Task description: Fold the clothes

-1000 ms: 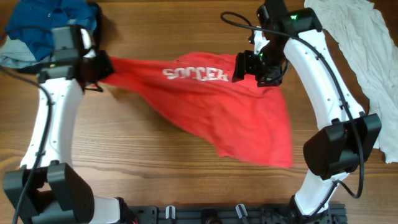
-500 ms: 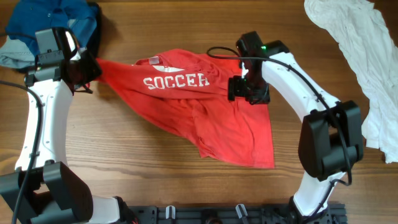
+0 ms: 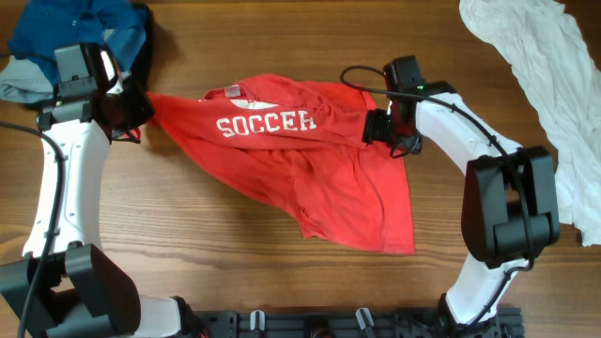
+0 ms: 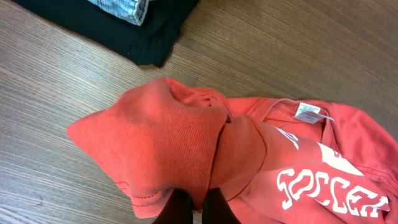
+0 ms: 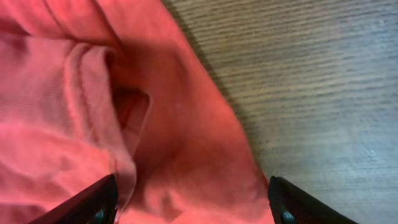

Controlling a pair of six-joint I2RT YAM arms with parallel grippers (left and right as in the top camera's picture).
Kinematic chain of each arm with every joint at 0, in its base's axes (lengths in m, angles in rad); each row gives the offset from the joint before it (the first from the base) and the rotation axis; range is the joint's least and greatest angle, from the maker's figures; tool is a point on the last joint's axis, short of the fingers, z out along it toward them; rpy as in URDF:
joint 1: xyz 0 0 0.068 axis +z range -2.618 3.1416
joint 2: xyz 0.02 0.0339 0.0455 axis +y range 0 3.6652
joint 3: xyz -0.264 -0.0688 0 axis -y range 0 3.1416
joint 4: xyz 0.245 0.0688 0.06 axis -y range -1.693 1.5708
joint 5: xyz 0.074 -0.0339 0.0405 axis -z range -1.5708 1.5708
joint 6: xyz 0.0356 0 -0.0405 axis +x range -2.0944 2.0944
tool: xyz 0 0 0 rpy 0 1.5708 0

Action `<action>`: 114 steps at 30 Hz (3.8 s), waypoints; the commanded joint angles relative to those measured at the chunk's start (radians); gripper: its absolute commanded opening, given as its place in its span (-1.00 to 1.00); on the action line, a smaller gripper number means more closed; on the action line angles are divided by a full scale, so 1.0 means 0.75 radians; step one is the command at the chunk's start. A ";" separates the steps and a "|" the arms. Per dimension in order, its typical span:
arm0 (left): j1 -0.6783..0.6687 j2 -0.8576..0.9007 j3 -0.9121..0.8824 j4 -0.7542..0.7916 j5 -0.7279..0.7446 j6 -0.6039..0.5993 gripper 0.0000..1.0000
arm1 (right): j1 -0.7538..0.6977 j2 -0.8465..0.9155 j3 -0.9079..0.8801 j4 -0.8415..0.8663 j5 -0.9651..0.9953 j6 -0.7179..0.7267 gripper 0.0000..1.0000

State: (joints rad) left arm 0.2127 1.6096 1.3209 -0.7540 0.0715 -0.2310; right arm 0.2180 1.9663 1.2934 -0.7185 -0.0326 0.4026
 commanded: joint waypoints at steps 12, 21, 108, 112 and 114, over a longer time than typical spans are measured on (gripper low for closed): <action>0.011 -0.017 0.017 -0.014 -0.018 -0.012 -0.92 | -0.023 0.010 -0.082 0.302 0.189 -0.027 -0.92; 0.011 -0.017 0.017 -0.062 -0.023 -0.012 -0.92 | -0.275 0.007 0.187 0.536 0.392 -0.193 -0.92; -0.020 -0.032 0.016 -0.457 0.058 0.048 -0.92 | -0.056 -0.313 0.163 -0.610 -0.407 -0.341 -0.91; -0.060 -0.045 0.017 -0.472 0.059 0.008 -0.92 | -0.095 -0.336 0.165 -0.701 -0.406 -0.370 -0.91; -0.061 -0.096 0.017 -0.494 0.087 -0.035 -0.92 | -0.105 -0.408 0.194 -0.719 -0.406 -0.375 -0.91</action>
State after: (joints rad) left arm 0.1722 1.6058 1.3209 -1.1076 0.1173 -0.2169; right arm 0.1505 1.7164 1.3994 -1.2449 -0.3145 0.1543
